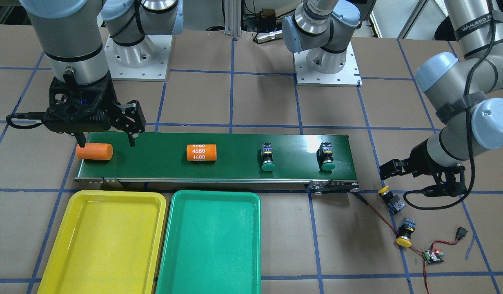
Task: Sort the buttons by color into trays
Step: 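Lower the left gripper onto a yellow-capped button beside the belt and grasp it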
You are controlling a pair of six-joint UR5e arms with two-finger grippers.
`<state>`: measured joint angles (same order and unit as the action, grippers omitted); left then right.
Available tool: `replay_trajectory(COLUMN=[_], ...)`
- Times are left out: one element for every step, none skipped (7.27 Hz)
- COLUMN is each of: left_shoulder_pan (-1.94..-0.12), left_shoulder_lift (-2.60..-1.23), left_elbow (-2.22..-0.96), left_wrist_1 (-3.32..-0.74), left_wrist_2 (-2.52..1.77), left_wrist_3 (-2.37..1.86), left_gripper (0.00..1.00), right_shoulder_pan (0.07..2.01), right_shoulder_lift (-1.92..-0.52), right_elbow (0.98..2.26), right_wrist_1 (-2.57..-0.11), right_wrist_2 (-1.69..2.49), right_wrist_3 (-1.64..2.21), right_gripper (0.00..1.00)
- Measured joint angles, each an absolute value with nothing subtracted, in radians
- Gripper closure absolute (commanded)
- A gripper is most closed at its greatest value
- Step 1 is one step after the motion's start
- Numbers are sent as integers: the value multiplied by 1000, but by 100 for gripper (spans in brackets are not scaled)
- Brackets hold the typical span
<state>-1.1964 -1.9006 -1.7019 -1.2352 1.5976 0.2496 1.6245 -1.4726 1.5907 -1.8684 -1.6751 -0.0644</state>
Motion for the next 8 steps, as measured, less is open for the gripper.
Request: replay_trajectory(left_shoulder_pan=[-1172,-1160,-1155,-1153,-1153,-1152,-1152,-1152], left_shoulder_lift=[-1940,-1972,-2000,-2024,-2044,-2063,-2080,-2093], left_elbow=[-1706,-1708,-1708,-1708,-1707,-1707,-1706,-1704], left_wrist_1=[-1196,-1172,-1150,-1122,-1097,-1074,-1052,-1041], left_wrist_2=[1602,1602,1602,1603,1602,1601,1600,1598], left_wrist_3=[223,176,136,119,110,104,99,93], left_gripper=[0,0,0,0,0,3,18,74], right_shoulder_pan=[1624,1624,1624,1624,1624,1624,1624,1625], right_shoulder_lift=[-1473,-1473,-1472,-1472,-1471,-1471,-1472,-1472], right_elbow=[1591,1591,1591,1591,1592,1595,1597,1598], right_wrist_1=[-1868,-1868,-1868,-1868,-1868,-1869,-1870,-1871], right_wrist_2=[-1675,-1676,-1676,-1676,-1675,-1675,-1675,-1675], right_wrist_3=[-64,-64,-64,-64,-64,-64,-64,-64], right_gripper=[0,0,0,0,0,0,0,0])
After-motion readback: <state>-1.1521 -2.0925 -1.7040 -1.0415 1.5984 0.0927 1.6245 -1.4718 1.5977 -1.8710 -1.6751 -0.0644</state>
